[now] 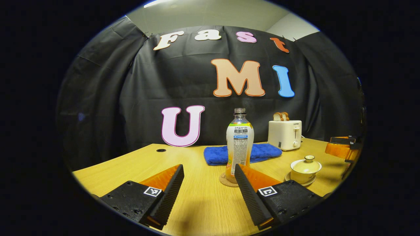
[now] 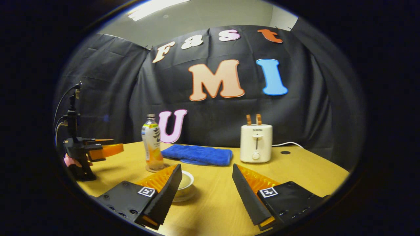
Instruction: Open the teacup lid with one hand, grasp the water bottle and pour water into the teacup with the other hand; after pouring, place the water bottle on the coaster and then close the teacup lid.
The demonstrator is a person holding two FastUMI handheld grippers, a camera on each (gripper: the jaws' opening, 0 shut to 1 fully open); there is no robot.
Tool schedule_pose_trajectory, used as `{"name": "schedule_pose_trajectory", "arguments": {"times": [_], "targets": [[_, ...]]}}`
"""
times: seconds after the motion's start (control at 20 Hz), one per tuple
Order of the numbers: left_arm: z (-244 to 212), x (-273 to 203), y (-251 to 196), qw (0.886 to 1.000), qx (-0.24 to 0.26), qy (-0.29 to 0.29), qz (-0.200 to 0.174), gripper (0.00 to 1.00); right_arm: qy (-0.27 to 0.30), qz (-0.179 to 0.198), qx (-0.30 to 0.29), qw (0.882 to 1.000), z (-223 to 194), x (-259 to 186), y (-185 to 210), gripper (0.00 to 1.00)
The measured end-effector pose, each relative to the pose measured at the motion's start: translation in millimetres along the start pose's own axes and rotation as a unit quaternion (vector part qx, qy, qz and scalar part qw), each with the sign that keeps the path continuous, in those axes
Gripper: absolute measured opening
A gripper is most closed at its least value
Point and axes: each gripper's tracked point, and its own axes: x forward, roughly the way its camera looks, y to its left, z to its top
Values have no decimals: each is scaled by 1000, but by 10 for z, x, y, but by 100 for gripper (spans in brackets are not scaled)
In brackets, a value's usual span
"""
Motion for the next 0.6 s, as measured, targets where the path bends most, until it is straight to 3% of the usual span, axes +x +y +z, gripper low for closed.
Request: {"name": "schedule_pose_trajectory", "arguments": {"times": [0.2, 0.25, 0.35, 0.45, 0.6], "targets": [[1, -15, 79, 1000, 1, 1, 22, 90, -4, -90, -3, 996, 24, -74, -385, 94], [-1, -25, 124, 999, 2, 1, 33, 90, -4, -102, -4, 995, 36, -97, -423, 100], [-11, -51, 237, 998, 3, 2, 62, 90, -6, -122, -5, 993, 26, -130, -489, 94], [-8, -94, 353, 996, 4, 2, 93, 90, -6, -136, -6, 991, 37, -160, -544, 98], [-10, -103, 346, 995, 4, 3, 99, 90, -7, -144, -6, 990, 30, -164, -576, 100]]}}
